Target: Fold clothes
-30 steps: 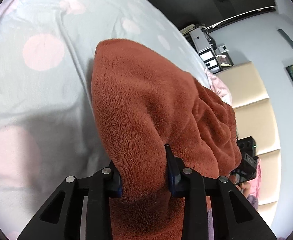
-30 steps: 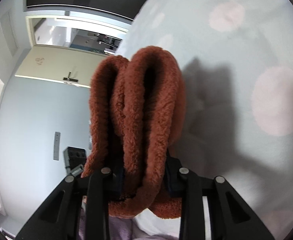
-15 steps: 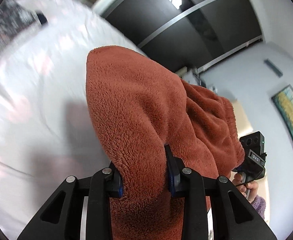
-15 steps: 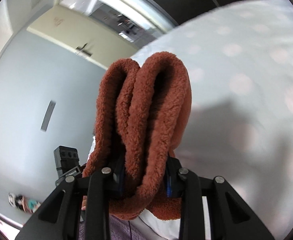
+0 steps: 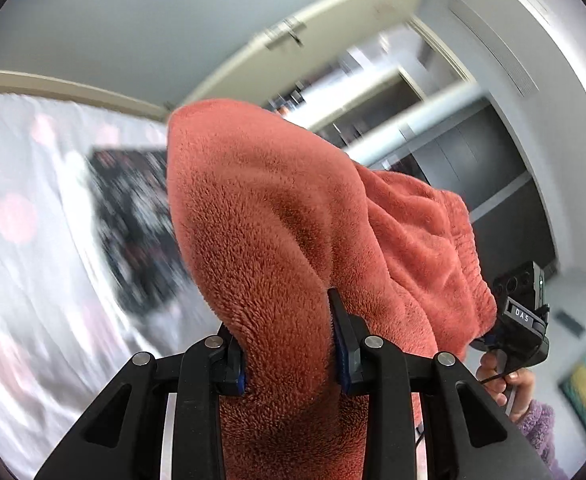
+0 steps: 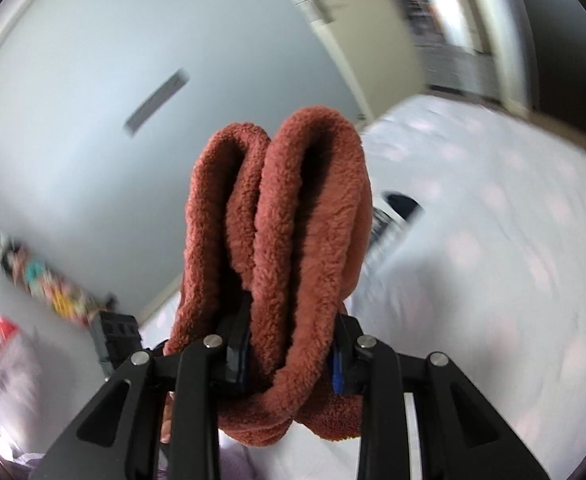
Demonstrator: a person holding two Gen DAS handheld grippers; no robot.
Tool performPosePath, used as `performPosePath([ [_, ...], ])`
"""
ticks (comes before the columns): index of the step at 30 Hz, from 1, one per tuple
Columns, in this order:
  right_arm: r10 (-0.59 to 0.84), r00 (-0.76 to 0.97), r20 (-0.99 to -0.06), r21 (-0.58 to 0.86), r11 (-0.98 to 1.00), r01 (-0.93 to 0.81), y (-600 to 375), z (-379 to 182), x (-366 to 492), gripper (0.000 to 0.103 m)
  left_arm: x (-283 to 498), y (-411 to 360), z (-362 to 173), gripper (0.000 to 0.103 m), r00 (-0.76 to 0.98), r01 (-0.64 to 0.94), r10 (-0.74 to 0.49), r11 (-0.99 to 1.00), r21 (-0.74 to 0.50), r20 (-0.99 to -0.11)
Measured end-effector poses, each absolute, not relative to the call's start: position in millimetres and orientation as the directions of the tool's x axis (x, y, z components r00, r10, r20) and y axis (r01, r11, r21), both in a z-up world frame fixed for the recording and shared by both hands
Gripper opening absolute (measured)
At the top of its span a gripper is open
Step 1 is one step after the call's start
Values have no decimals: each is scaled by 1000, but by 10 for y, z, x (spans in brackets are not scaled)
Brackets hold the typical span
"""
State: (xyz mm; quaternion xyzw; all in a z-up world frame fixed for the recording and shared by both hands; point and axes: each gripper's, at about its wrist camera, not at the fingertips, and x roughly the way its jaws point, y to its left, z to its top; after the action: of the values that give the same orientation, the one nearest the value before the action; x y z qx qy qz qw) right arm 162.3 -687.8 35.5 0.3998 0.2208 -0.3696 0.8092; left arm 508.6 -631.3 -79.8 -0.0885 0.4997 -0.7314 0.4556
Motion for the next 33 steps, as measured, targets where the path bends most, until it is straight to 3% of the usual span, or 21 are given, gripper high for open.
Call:
performPosePath([
  [6,-335,632,-699,396,554,732,-8199,240,2681,27,5339,-6903,-881,32,-341,708,-807,117,-696,-482],
  [9,-303,599,-741,320,626,712,-8585,47,3124,27,5376,-7078,-1066,32,-270,742,-824,151,-653,-498],
  [19,-257,458,-851,147,721,678,-9161,-592,3744,27,5493,-7545,-1834,32,-344,676,-782,178,-715,-519],
  [24,-339,340,-877,61,624,779,-9447,-813,3773,33,5572,-7559,-1968,32,-379,639,-768,187,-746,-517],
  [28,-489,204,-848,-68,482,873,-9562,-667,3665,34,5611,-7527,-1975,32,-420,613,-754,175,-771,-505],
  [33,-516,233,-824,-60,489,870,-9332,-410,3667,34,5624,-7412,-1918,32,-433,611,-741,177,-772,-513],
])
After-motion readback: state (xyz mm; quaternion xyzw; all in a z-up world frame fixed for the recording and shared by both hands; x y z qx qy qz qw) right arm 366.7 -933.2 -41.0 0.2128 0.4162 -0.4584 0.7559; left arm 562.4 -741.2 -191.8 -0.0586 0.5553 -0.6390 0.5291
